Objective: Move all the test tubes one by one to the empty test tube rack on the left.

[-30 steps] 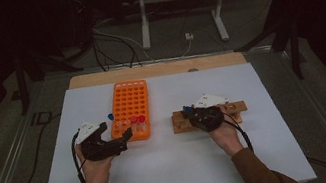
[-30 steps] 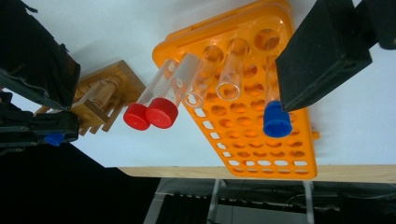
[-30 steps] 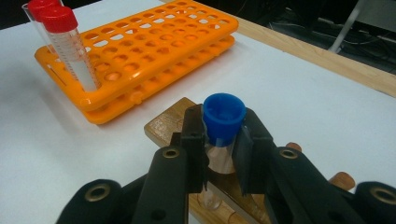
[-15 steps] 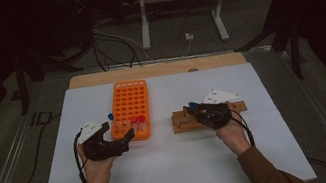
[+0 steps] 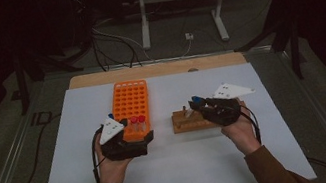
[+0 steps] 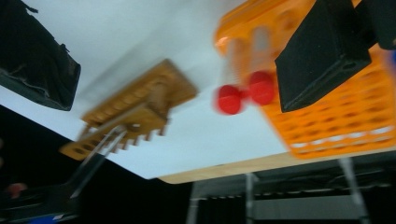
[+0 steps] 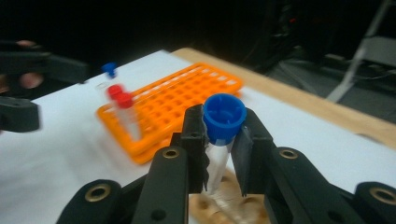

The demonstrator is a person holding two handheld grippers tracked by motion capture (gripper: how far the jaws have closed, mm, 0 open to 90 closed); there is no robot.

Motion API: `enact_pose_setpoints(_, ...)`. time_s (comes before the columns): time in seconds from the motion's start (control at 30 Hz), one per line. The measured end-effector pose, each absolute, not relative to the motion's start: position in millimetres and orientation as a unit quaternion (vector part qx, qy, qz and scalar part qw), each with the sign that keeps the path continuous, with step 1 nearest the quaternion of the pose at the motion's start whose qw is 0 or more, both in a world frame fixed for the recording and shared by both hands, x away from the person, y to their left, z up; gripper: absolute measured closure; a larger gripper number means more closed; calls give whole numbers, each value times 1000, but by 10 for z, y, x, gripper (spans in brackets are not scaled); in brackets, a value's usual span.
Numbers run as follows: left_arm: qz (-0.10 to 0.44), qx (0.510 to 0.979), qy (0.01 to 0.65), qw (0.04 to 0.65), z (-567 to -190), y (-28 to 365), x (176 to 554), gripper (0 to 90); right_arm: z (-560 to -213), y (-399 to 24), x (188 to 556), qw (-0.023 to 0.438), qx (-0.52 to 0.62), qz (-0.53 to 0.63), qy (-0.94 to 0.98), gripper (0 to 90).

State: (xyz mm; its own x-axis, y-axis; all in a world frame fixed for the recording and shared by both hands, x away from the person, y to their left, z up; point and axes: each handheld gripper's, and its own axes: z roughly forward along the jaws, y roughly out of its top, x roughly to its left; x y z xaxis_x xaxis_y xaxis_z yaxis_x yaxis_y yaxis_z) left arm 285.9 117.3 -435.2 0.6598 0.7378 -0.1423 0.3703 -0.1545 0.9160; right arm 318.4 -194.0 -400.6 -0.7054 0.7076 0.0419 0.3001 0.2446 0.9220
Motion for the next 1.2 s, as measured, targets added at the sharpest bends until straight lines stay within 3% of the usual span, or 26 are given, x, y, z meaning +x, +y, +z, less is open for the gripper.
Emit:
enact_pose_setpoints(0.17, 154, 765, 339, 525, -4373, 898, 2814, 5, -4073, -1735, 3096, 162, 306, 515, 784, 763)
enact_pose_setpoints(0.3, 165, 778, 325, 512, -4408, 747, 2769, 81, -4099, -1587, 3025, 126, 289, 526, 790, 762)
enact_pose_setpoints(0.57, 154, 787, 286, 525, -4418, 684, 2706, 607, -4085, -1402, 2908, 93, 261, 531, 801, 761)
enact_pose_setpoints(0.67, 146, 788, 277, 530, -4413, 700, 2705, 736, -4101, -1384, 2906, 89, 259, 529, 803, 761)
enact_pose_setpoints(0.73, 146, 793, 269, 527, -4417, 698, 2701, 759, -4105, -1386, 2910, 86, 260, 529, 803, 753)
enact_pose_setpoints(0.9, 160, 788, 280, 524, -4412, 751, 2721, 771, -4100, -1475, 2934, 84, 263, 545, 792, 500)
enact_pose_setpoints(1.0, 171, 781, 291, 526, -4386, 832, 2739, 772, -4083, -1576, 2943, 108, 280, 548, 781, 345)
enact_pose_setpoints(1.2, 198, 757, 319, 534, -4308, 1087, 2785, 772, -4133, -1791, 2972, 166, 317, 521, 775, 170)
